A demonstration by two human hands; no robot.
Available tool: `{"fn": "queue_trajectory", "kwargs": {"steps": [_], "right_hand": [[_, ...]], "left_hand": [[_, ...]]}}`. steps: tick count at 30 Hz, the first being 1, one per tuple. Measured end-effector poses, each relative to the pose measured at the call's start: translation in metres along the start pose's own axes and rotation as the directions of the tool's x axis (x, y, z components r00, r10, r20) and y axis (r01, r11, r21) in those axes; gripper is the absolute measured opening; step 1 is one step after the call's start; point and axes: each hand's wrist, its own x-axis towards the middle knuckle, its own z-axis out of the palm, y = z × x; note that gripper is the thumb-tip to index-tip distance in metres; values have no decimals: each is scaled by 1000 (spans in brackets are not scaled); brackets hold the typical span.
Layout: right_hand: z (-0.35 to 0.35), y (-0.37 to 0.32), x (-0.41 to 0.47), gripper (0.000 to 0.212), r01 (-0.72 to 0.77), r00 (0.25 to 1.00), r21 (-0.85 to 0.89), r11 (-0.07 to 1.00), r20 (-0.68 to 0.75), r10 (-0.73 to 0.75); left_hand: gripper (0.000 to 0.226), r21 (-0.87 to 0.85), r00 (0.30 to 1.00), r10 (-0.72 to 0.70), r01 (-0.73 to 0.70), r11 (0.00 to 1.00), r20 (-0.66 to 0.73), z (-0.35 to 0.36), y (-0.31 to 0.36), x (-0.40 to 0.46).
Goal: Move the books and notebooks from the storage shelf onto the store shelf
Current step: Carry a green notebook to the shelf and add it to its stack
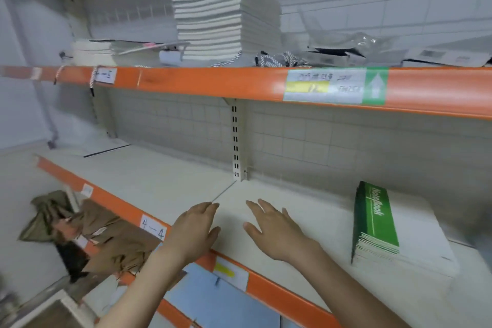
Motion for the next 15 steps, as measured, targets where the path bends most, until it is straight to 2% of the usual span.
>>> {"fn": "queue_trajectory", "kwargs": {"steps": [8, 15], "right_hand": [[23, -92, 78, 59, 138, 989, 32, 990, 55, -140], [65, -188, 124, 58, 310, 941, 75, 948, 116, -317]], "left_hand": [[58, -4, 990, -135, 135, 991, -37, -23, -109, -29], [43, 44, 928, -373, 373, 927, -16, -13, -212, -85]]}}
